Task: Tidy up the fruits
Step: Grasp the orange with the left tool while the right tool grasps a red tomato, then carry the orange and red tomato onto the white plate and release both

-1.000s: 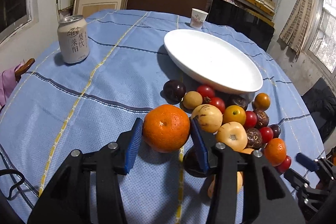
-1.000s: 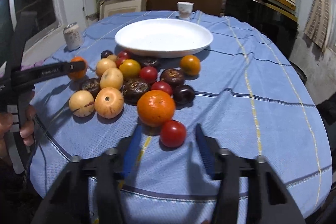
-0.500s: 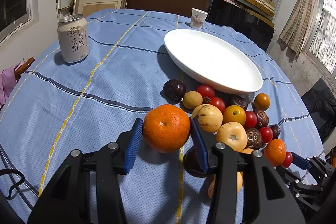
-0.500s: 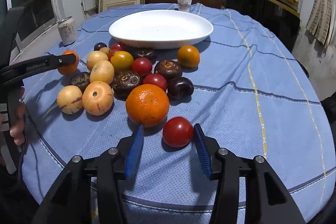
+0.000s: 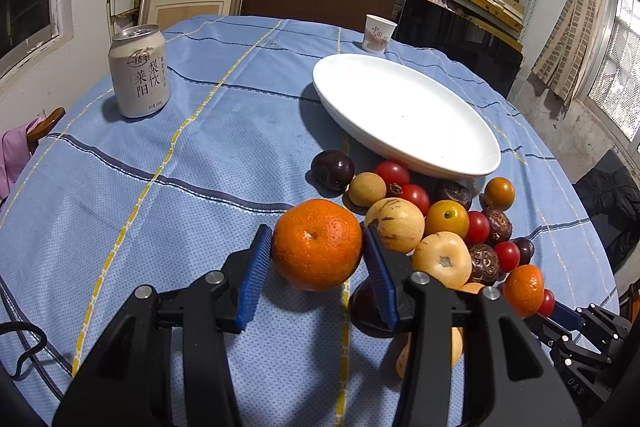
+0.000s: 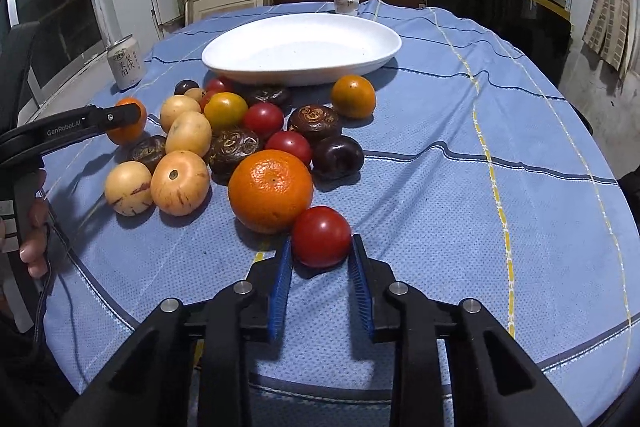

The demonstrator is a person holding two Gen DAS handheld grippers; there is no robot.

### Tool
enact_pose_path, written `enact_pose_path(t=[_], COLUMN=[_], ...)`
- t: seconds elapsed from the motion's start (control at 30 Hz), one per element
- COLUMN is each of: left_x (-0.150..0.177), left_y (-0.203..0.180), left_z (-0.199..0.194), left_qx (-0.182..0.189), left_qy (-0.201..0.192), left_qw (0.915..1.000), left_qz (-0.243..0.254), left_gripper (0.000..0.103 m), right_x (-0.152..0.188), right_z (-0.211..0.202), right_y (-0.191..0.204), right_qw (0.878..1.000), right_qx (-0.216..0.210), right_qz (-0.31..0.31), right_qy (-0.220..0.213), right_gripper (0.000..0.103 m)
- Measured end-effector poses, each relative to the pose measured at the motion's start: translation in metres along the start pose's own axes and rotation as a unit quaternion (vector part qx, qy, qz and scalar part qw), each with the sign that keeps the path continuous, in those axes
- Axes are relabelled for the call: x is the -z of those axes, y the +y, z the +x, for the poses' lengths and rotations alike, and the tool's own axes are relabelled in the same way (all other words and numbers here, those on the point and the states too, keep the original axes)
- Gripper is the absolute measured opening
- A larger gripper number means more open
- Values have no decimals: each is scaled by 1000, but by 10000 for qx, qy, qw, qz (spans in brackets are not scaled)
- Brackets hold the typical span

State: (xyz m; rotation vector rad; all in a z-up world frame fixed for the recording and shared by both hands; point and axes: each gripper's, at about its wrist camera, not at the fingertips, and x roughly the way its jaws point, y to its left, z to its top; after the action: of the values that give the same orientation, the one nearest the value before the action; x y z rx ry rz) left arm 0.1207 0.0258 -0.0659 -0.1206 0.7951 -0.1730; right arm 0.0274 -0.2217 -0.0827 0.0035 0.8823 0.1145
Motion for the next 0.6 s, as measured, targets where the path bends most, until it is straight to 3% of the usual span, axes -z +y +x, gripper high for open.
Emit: enact_pose_path(t=[0.6], left_x=[5], left_y=[4], left_z=[-7], left_qx=[133], left_qy=[-126], left_qw=[9998], left_qz=[12], left_gripper=[46], right_x=[-1], right_z=[-17], right_y=[-5], right_qw=[9996], right_qx=[3], right_qz=[64], right_qy=[-259], right_gripper=[29])
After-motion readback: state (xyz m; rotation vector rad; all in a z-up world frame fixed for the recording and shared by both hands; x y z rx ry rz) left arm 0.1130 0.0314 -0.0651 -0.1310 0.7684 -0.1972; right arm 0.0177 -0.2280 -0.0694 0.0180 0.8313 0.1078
